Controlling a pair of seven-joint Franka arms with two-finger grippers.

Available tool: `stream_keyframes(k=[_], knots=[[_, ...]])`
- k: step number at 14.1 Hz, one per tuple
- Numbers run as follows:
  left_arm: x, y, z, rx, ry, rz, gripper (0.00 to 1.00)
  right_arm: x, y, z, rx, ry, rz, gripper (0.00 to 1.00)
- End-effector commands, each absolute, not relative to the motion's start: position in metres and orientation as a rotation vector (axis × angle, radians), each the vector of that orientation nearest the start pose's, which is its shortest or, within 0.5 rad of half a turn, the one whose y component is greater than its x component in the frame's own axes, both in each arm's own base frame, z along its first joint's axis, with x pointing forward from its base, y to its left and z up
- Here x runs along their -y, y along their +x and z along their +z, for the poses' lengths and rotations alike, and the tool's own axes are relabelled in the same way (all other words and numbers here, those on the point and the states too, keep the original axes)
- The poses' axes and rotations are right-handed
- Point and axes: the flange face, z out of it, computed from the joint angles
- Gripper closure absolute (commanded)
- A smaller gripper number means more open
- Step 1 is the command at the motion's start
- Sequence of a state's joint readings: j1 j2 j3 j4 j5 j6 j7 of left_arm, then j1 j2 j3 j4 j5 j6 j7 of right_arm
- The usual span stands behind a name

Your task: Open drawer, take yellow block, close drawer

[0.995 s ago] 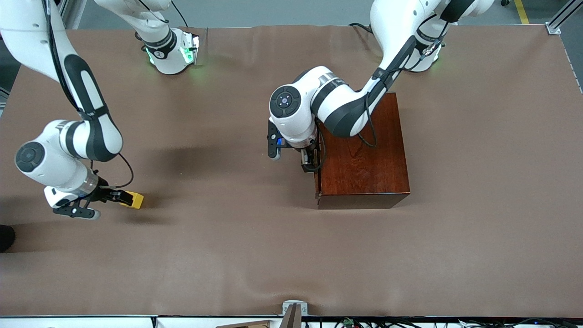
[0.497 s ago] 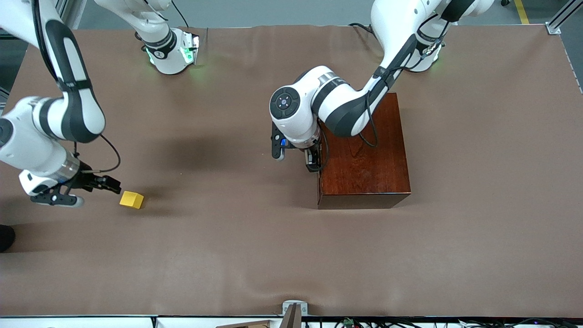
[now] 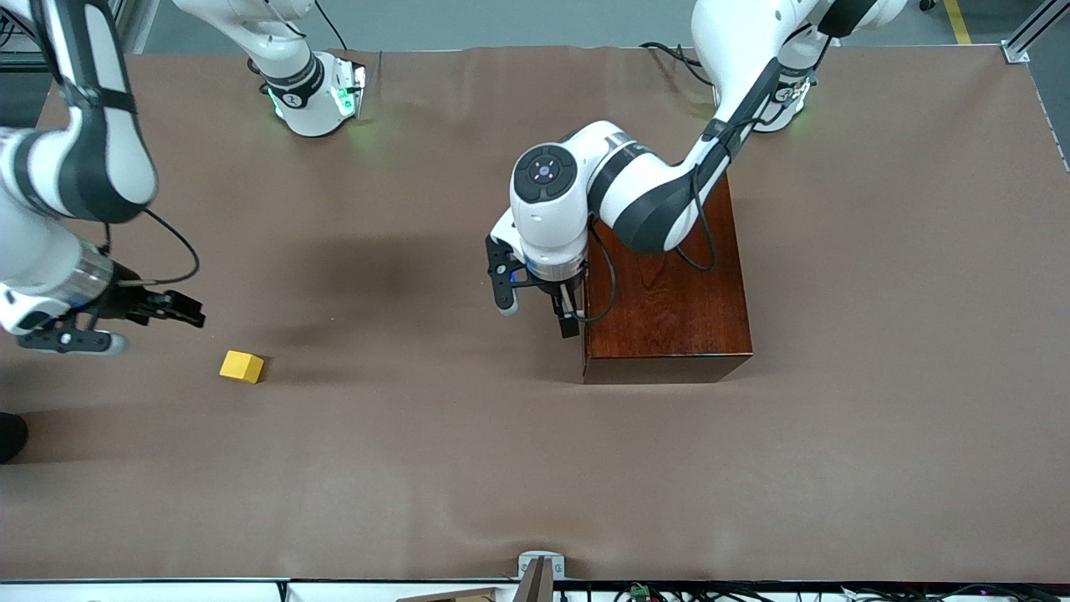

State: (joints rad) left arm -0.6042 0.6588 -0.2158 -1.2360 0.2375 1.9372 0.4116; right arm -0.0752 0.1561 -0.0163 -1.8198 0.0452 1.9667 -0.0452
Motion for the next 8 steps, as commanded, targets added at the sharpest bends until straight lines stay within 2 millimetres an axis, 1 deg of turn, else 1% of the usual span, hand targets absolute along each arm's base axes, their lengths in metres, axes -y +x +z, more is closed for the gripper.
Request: stream_keyframes(k=[1, 2, 3, 4, 5, 6, 7, 8], knots=[[0.469, 0.554, 0.466, -1.576, -2.630, -0.233, 0.00, 0.055, 0.604, 0.503, -0.093, -3.089, 0.046, 0.00], [0.446, 0.564, 0.485, -1.500, -2.679, -0.242, 0.00, 0.057, 0.604, 0.521, -0.098, -3.088, 0.060, 0.00], [0.418, 0.574, 0.509, -1.430, -2.740, -0.244, 0.00, 0.055, 0.603, 0.537, -0.090, -3.087, 0.063, 0.00], [0.383, 0.588, 0.527, -1.350, -2.805, -0.238, 0.00, 0.052, 0.603, 0.550, -0.083, -3.088, 0.061, 0.00], [0.349, 0.598, 0.546, -1.275, -2.842, -0.233, 0.00, 0.047, 0.602, 0.557, -0.093, -3.088, 0.073, 0.00], [0.320, 0.603, 0.563, -1.211, -2.850, -0.238, 0.00, 0.044, 0.600, 0.562, -0.103, -3.090, 0.077, 0.00], [0.296, 0.605, 0.581, -1.164, -2.858, -0.250, 0.00, 0.034, 0.596, 0.573, -0.081, -3.094, 0.057, 0.00], [0.270, 0.606, 0.594, -1.100, -2.884, -0.224, 0.00, 0.020, 0.591, 0.584, -0.063, -3.100, 0.037, 0.00]])
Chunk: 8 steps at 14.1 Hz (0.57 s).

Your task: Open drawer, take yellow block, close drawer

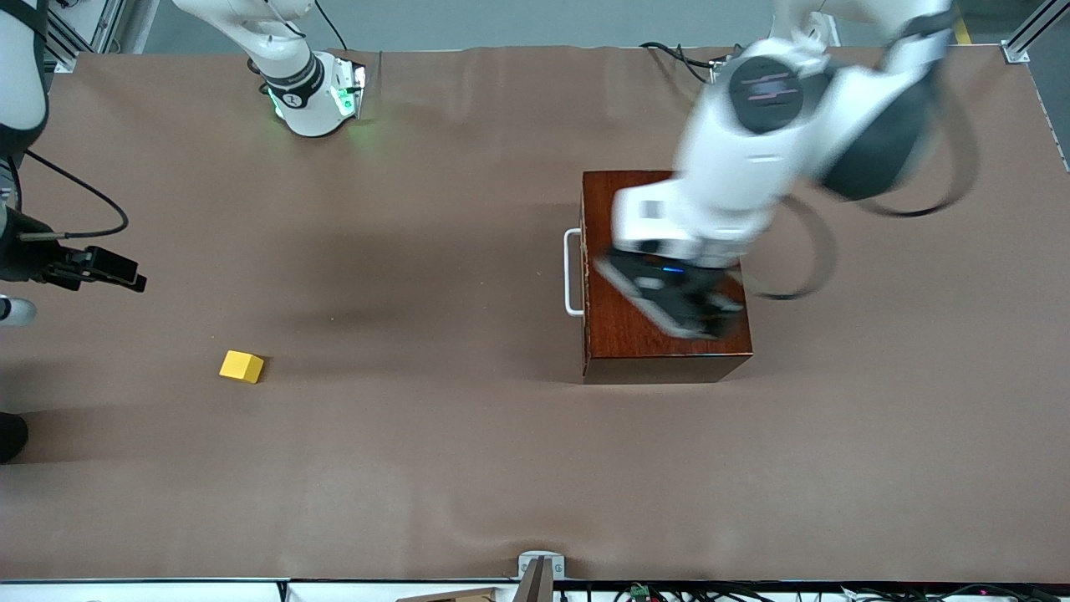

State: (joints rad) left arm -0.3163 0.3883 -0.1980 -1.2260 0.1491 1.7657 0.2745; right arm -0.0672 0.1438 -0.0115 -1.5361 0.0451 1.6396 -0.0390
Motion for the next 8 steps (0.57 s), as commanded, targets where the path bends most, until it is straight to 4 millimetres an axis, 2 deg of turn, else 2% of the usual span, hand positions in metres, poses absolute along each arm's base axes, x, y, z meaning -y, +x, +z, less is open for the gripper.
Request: stream_keyframes(k=[1, 2, 3, 5, 8], knots=[[0.236, 0.609, 0.603, -1.023, -2.907, -0.189, 0.00, 0.006, 0.589, 0.587, -0.088, -3.106, 0.055, 0.00], [0.201, 0.612, 0.613, -0.949, -2.928, -0.164, 0.00, -0.003, 0.588, 0.591, -0.113, -3.120, 0.051, 0.00], [0.176, 0.613, 0.619, -0.892, -2.949, -0.141, 0.00, -0.006, 0.588, 0.603, -0.134, -3.125, 0.028, 0.00], [0.128, 0.607, 0.631, -0.783, -3.012, -0.069, 0.00, 0.006, 0.583, 0.622, -0.143, -3.124, 0.046, 0.00], [0.083, 0.594, 0.640, -0.634, -3.044, 0.003, 0.00, 0.015, 0.580, 0.626, -0.163, -3.121, 0.067, 0.00]])
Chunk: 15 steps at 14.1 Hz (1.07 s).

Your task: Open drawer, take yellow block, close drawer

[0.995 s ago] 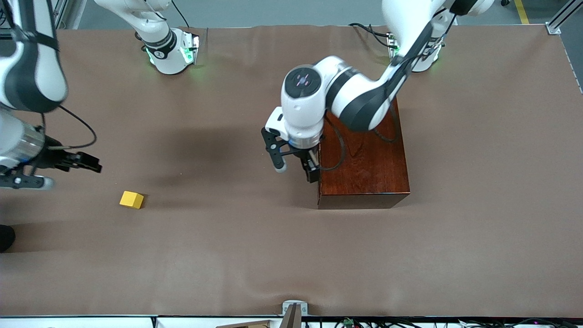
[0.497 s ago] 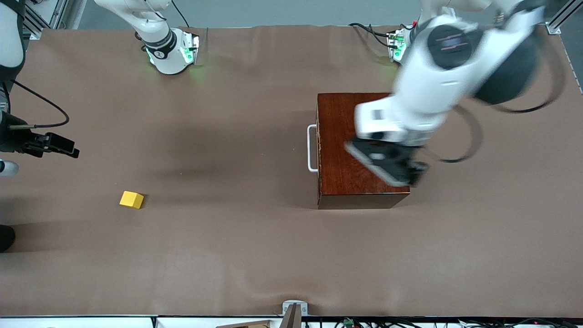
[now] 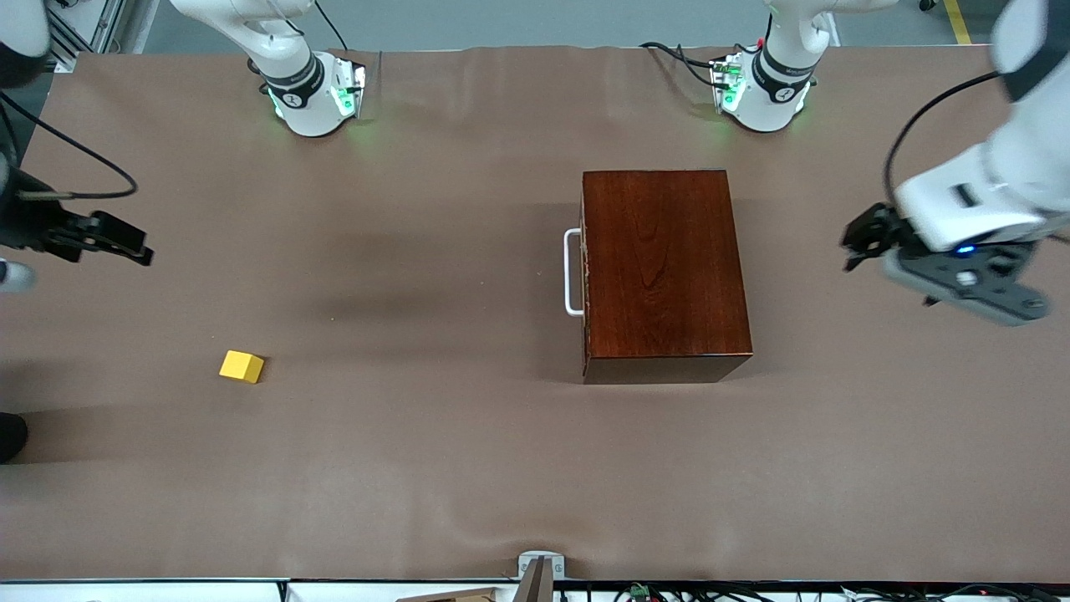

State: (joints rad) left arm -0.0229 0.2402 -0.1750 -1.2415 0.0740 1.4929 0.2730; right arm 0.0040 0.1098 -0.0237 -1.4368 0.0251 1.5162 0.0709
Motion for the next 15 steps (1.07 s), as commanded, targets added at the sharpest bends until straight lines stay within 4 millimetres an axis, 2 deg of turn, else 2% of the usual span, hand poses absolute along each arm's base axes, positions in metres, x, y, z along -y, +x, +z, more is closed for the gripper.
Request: stream_keyframes(k=[1, 3, 6, 9, 15], knots=[[0.075, 0.592, 0.642, -0.592, -3.042, -0.004, 0.00, 0.016, 0.577, 0.627, -0.165, -3.121, 0.087, 0.00], [0.050, 0.593, 0.642, -0.419, -3.102, -0.030, 0.00, 0.021, 0.561, 0.650, -0.179, -3.121, 0.049, 0.00], [0.046, 0.592, 0.633, -0.117, -3.136, -0.077, 0.00, 0.036, 0.549, 0.659, -0.200, -3.117, 0.048, 0.00], [0.049, 0.577, 0.621, -0.096, -3.141, -0.125, 0.00, 0.035, 0.549, 0.652, -0.193, -3.117, 0.062, 0.00], [0.046, 0.570, 0.627, -0.099, -3.142, -0.116, 0.00, 0.035, 0.543, 0.652, -0.196, -3.116, 0.064, 0.00]])
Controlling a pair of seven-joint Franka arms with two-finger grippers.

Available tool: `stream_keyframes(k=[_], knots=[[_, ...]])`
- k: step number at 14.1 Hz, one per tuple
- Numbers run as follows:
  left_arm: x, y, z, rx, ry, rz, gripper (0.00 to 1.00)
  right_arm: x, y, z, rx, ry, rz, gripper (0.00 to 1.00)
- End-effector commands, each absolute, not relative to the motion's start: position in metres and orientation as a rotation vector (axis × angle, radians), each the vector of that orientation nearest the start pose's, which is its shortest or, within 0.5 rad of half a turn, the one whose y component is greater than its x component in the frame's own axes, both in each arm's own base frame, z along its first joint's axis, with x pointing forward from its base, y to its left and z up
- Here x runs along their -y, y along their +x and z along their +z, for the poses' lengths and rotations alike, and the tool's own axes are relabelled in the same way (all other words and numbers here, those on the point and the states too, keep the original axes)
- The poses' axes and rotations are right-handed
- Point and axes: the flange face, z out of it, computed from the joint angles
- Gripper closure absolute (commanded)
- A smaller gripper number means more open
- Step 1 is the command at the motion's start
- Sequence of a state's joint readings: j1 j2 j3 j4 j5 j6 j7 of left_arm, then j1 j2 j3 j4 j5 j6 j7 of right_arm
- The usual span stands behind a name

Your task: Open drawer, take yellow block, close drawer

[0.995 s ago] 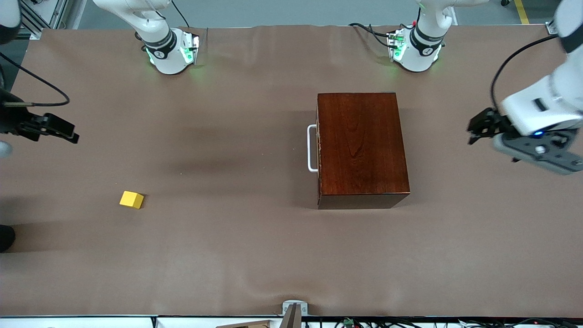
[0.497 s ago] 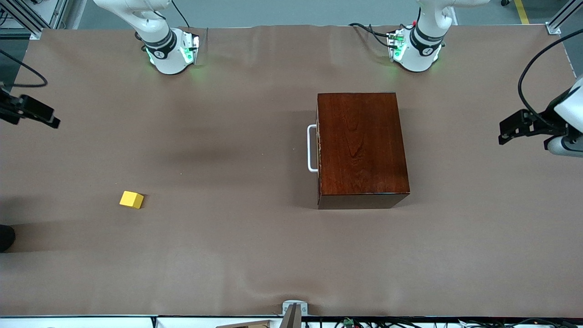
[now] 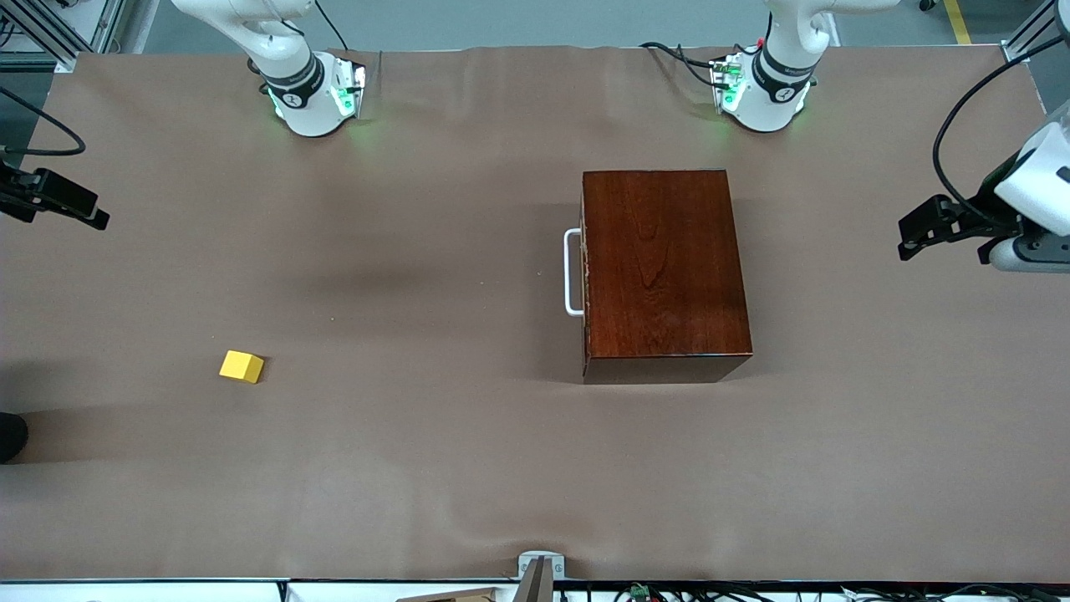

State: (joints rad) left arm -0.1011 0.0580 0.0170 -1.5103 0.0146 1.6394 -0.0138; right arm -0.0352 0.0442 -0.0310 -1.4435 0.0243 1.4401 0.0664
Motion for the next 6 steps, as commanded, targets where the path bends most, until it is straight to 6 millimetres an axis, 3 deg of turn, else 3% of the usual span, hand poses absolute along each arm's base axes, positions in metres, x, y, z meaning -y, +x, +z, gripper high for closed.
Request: stream_keyframes(k=[1, 6], knots=[[0.0451, 0.5702, 0.6267, -0.096, -3.142, -0.113, 0.00, 0.0354, 0.5402, 0.6533, -0.194, -3.118, 0.062, 0.00], [0.0433, 0.5712, 0.6270, -0.065, -3.142, -0.113, 0.00, 0.0355, 0.5394, 0.6502, -0.144, -3.121, 0.071, 0.00]])
